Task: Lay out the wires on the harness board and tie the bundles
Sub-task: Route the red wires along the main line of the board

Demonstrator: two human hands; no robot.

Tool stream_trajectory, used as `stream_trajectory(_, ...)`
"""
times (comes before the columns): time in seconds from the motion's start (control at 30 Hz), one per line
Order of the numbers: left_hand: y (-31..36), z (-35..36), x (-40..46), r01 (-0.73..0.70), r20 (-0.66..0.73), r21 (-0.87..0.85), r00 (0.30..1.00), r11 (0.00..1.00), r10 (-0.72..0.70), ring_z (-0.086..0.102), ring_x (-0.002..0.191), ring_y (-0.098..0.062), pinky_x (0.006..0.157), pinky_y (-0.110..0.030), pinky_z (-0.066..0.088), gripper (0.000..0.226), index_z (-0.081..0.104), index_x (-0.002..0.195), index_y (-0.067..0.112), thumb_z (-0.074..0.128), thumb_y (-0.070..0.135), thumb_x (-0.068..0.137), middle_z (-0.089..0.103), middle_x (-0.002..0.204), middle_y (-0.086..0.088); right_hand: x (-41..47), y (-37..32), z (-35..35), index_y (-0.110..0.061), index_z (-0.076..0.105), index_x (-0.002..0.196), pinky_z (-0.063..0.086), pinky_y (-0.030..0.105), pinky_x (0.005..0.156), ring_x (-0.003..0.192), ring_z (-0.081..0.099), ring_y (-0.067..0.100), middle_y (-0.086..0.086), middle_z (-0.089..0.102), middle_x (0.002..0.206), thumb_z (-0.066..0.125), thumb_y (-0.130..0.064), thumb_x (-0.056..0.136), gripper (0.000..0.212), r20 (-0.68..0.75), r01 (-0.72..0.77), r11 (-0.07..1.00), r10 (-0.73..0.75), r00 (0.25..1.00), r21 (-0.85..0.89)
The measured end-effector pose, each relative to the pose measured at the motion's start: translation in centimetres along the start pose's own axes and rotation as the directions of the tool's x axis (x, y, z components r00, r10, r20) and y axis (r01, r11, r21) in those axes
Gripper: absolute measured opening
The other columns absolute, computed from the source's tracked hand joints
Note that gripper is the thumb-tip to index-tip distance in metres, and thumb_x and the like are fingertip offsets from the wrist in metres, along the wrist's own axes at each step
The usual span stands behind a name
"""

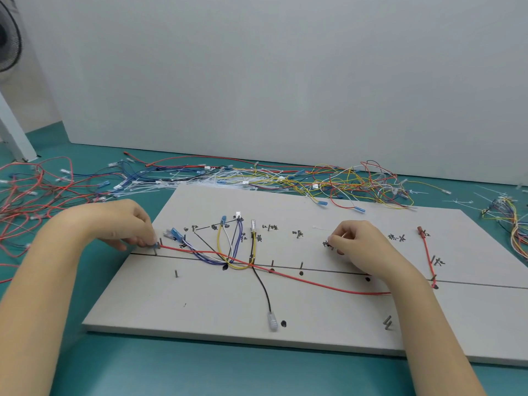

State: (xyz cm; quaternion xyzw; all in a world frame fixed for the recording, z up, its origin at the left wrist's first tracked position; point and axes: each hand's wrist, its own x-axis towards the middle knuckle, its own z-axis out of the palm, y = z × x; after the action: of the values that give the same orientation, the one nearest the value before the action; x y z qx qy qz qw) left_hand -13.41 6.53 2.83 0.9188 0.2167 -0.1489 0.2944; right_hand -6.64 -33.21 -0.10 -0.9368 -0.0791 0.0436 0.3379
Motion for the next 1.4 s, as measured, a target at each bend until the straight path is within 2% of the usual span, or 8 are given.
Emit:
stream_trajectory(0.2, -0.2, 0.0, -0.2, -0.059, -0.003, 0.007, 0.998, 0.998, 0.059, 0.058, 0.073, -0.015, 0.055, -0.021, 0.051, 0.005, 0.078, 0.071, 0.021, 0.078, 0.022, 0.076, 0.071, 0.081, -0.005, 0.0, 0.0, 0.0, -0.021, 0.065, 0.076, 0.042, 0.027, 0.058, 0.070, 0.055, 0.017, 0.003, 0.066, 0.081, 0.060, -0.026, 0.088, 0.014, 0.000, -0.004, 1.000, 0.004, 1.000, 0.006)
stream_trajectory(0.37, 0.0, 0.1, -0.2, -0.163, -0.064, -0.035, 0.985, 0.986, 0.160, 0.058, 0.069, -0.016, 0.055, -0.025, 0.050, 0.015, 0.077, 0.074, 0.020, 0.069, 0.016, 0.085, 0.069, 0.077, -0.004, 0.0, 0.0, 0.0, -0.021, 0.066, 0.076, 0.042, 0.027, 0.057, 0.068, 0.055, 0.016, 0.003, 0.066, 0.080, 0.060, -0.026, 0.088, 0.014, -0.004, -0.006, 1.000, 0.006, 1.000, 0.015)
stream_trajectory(0.53, 2.1, 1.7, 0.2, -0.336, -0.280, -0.008, 0.905, 0.942, 0.321, 0.058, 0.071, -0.017, 0.064, -0.029, 0.044, 0.017, 0.072, 0.077, 0.024, 0.063, 0.016, 0.089, 0.067, 0.076, 0.003, -0.1, 0.0, 0.0, -0.020, 0.066, 0.076, 0.041, 0.026, 0.059, 0.072, 0.057, 0.018, 0.003, 0.066, 0.081, 0.061, -0.024, 0.088, 0.013, -0.011, 0.008, 1.000, -0.007, 1.000, 0.023)
stream_trajectory(0.8, 4.4, 5.3, 0.7, -0.438, -0.302, 0.079, 0.845, 0.895, 0.440, 0.056, 0.074, -0.006, 0.060, -0.023, 0.039, 0.013, 0.068, 0.078, 0.029, 0.065, 0.024, 0.090, 0.064, 0.080, 0.009, 0.1, 0.1, 0.2, -0.022, 0.063, 0.083, 0.038, 0.024, 0.054, 0.060, 0.054, 0.011, 0.000, 0.064, 0.074, 0.065, -0.019, 0.084, 0.004, -0.009, 0.024, 0.998, -0.023, 1.000, 0.063)
stream_trajectory(0.9, 4.6, 5.9, 0.9, -0.458, -0.305, 0.089, 0.833, 0.885, 0.462, 0.055, 0.080, -0.011, 0.068, -0.027, 0.041, 0.008, 0.064, 0.083, 0.030, 0.064, 0.027, 0.091, 0.061, 0.092, 0.005, 0.1, 0.0, 0.6, -0.023, 0.058, 0.084, 0.037, 0.025, 0.056, 0.066, 0.056, 0.011, -0.001, 0.064, 0.079, 0.063, -0.017, 0.085, 0.008, -0.007, 0.039, 0.999, -0.039, 0.999, 0.036)
stream_trajectory(1.1, 4.7, 6.5, 1.0, -0.331, -0.342, 0.149, 0.867, 0.932, 0.363, 0.034, 0.123, -0.026, 0.102, -0.043, 0.033, 0.025, 0.053, 0.116, 0.035, 0.056, 0.045, 0.093, 0.044, 0.121, 0.001, 0.3, -0.2, 0.9, -0.023, 0.055, 0.083, 0.034, 0.026, 0.057, 0.071, 0.051, 0.011, -0.003, 0.056, 0.077, 0.055, -0.010, 0.086, 0.014, 0.002, 0.073, 0.997, -0.073, 0.997, -0.023)
stream_trajectory(1.23, 4.8, 7.1, 1.3, -0.178, -0.362, 0.184, 0.902, 0.967, 0.235, 0.032, 0.131, -0.030, 0.104, -0.045, 0.028, 0.046, 0.044, 0.131, 0.032, 0.051, 0.056, 0.092, 0.036, 0.138, -0.004, 0.3, -0.3, 1.0, -0.021, 0.056, 0.082, 0.032, 0.026, 0.056, 0.068, 0.049, 0.010, -0.004, 0.053, 0.073, 0.054, -0.009, 0.085, 0.013, 0.004, 0.082, 0.995, -0.082, 0.997, -0.050)
stream_trajectory(1.4, 4.8, 7.8, 1.4, -0.010, -0.419, 0.133, 0.905, 0.991, 0.065, 0.033, 0.131, -0.038, 0.102, -0.049, 0.032, 0.063, 0.032, 0.140, 0.025, 0.048, 0.061, 0.090, 0.031, 0.142, -0.013, 0.1, -0.4, 0.9, -0.021, 0.056, 0.082, 0.033, 0.027, 0.055, 0.064, 0.048, 0.011, -0.004, 0.053, 0.069, 0.053, -0.009, 0.086, 0.014, 0.002, 0.091, 0.995, -0.091, 0.996, -0.038)
